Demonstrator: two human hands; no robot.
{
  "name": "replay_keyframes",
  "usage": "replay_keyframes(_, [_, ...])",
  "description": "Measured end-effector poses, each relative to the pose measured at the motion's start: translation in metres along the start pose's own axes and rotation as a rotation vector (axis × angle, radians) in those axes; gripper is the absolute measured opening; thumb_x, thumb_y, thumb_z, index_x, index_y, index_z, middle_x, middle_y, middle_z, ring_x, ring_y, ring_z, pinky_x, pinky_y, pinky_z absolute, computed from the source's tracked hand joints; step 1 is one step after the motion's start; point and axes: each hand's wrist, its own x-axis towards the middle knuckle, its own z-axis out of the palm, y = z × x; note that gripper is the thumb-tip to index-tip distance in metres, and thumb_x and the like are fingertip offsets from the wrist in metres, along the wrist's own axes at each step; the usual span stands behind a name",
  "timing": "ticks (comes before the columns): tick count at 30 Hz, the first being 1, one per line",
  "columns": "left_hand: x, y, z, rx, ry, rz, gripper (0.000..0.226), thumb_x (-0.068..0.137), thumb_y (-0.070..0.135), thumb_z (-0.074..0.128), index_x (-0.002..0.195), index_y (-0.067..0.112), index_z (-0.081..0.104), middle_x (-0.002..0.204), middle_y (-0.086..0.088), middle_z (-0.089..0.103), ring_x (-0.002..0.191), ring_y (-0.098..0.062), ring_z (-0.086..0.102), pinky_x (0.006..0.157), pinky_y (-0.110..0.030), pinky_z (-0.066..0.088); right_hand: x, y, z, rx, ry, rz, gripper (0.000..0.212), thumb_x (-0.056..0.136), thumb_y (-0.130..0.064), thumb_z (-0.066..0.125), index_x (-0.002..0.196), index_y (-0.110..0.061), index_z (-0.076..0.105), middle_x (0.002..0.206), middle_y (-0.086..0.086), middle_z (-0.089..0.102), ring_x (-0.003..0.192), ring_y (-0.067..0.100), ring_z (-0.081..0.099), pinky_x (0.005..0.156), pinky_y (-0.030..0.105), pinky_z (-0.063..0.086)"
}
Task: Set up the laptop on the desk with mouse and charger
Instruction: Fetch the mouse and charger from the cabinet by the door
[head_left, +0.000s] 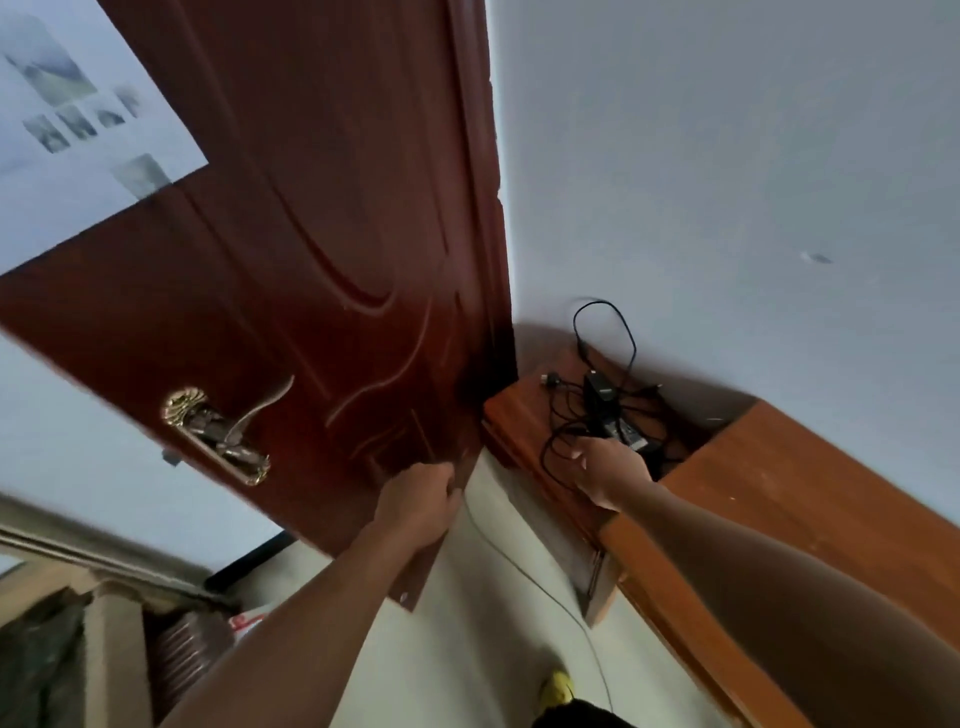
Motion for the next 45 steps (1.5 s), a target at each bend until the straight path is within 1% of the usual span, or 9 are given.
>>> replay_keyframes(7, [0.149,0.002,-0.018,0.023,-0.113,0.117,0.024,0.091,0.035,0.049,0.104,0.018,0.061,0.104,-0.008,0.066,0.098,-0.031,0.062,0.080,-0.036,0.050,0.095,0.014,-0.031,-0.005,0.048,0.124,0.028,0.090,-0.032,0.051,0.115,-0.027,0.063,0.114,0.001,0.068,0.109,0.027,0.061,0.082,0.035,0.049])
replay_keyframes(16, [0.321,0.055,-0.004,0.099,-0.212,0.514,0.027,0.092,0.037,0.051,0.107,0.018,0.063,0.107,-0.007,0.068,0.101,-0.030,0.064,0.082,-0.036,0.050,0.150,0.087,-0.038,-0.067,0.087,0.626,0.039,0.086,-0.028,0.056,0.124,-0.019,0.056,0.120,0.010,0.056,0.116,0.033,0.049,0.089,0.043,0.046])
replay_keyframes(25, [0.393,0.080,0.041,0.184,-0.377,0.689,0.029,0.093,0.036,0.050,0.112,0.018,0.063,0.108,-0.005,0.068,0.100,-0.027,0.064,0.079,-0.035,0.049,0.168,0.132,-0.007,-0.087,-0.105,0.849,0.044,0.087,-0.027,0.057,0.130,-0.023,0.048,0.134,0.009,0.045,0.133,0.032,0.031,0.098,0.048,0.039])
replay_keyframes(28, [0.406,0.082,0.058,0.158,-0.439,0.654,0.032,0.093,0.036,0.052,0.119,0.018,0.061,0.113,-0.005,0.067,0.105,-0.026,0.063,0.082,-0.035,0.050,0.175,0.147,0.004,0.140,-0.074,0.921,0.030,0.088,-0.031,0.061,0.114,-0.016,0.063,0.120,0.012,0.060,0.116,0.034,0.051,0.085,0.038,0.045])
replay_keyframes(31, [0.416,0.084,0.070,0.122,-0.508,0.602,0.037,0.092,0.036,0.056,0.125,0.019,0.057,0.123,-0.004,0.063,0.111,-0.024,0.060,0.087,-0.035,0.049,0.189,0.147,-0.002,0.542,0.112,0.891,0.019,0.085,-0.034,0.069,0.085,-0.015,0.073,0.081,0.007,0.069,0.080,0.025,0.064,0.067,0.029,0.045])
replay_keyframes(34, [0.428,0.094,0.079,-0.086,-0.616,0.476,0.053,0.085,0.035,0.065,0.133,0.022,0.048,0.129,-0.007,0.053,0.114,-0.023,0.055,0.090,-0.031,0.045,0.207,0.138,-0.037,1.011,0.270,0.771,0.024,0.082,-0.021,0.072,0.059,-0.015,0.068,0.054,0.002,0.056,0.050,0.014,0.049,0.054,0.028,0.039])
replay_keyframes(38, [0.448,0.113,0.078,-0.363,-0.731,0.310,0.078,0.076,0.030,0.075,0.143,0.034,0.035,0.141,-0.007,0.040,0.127,-0.026,0.046,0.105,-0.039,0.041,0.222,0.133,-0.100,1.311,0.323,0.659,0.020,0.076,-0.022,0.067,0.057,-0.015,0.066,0.054,0.000,0.053,0.043,0.012,0.042,0.045,0.022,0.034])
replay_keyframes(42, [0.457,0.137,0.076,-0.458,-0.774,0.342,0.047,0.083,0.026,0.070,0.128,0.029,0.055,0.133,-0.004,0.050,0.124,-0.023,0.049,0.103,-0.037,0.043,0.226,0.133,-0.127,1.505,0.268,0.575,0.037,0.083,-0.015,0.056,0.047,-0.020,0.054,0.055,0.004,0.033,0.045,0.015,0.026,0.048,0.028,0.025])
replay_keyframes(45, [0.460,0.152,0.069,-0.508,-0.830,0.433,0.008,0.089,0.023,0.063,0.093,0.018,0.068,0.103,0.004,0.064,0.105,-0.018,0.059,0.082,-0.021,0.043,0.226,0.131,-0.133,1.631,0.250,0.564,0.031,0.083,-0.017,0.051,0.052,-0.018,0.051,0.052,-0.003,0.029,0.046,0.012,0.023,0.049,0.027,0.025])
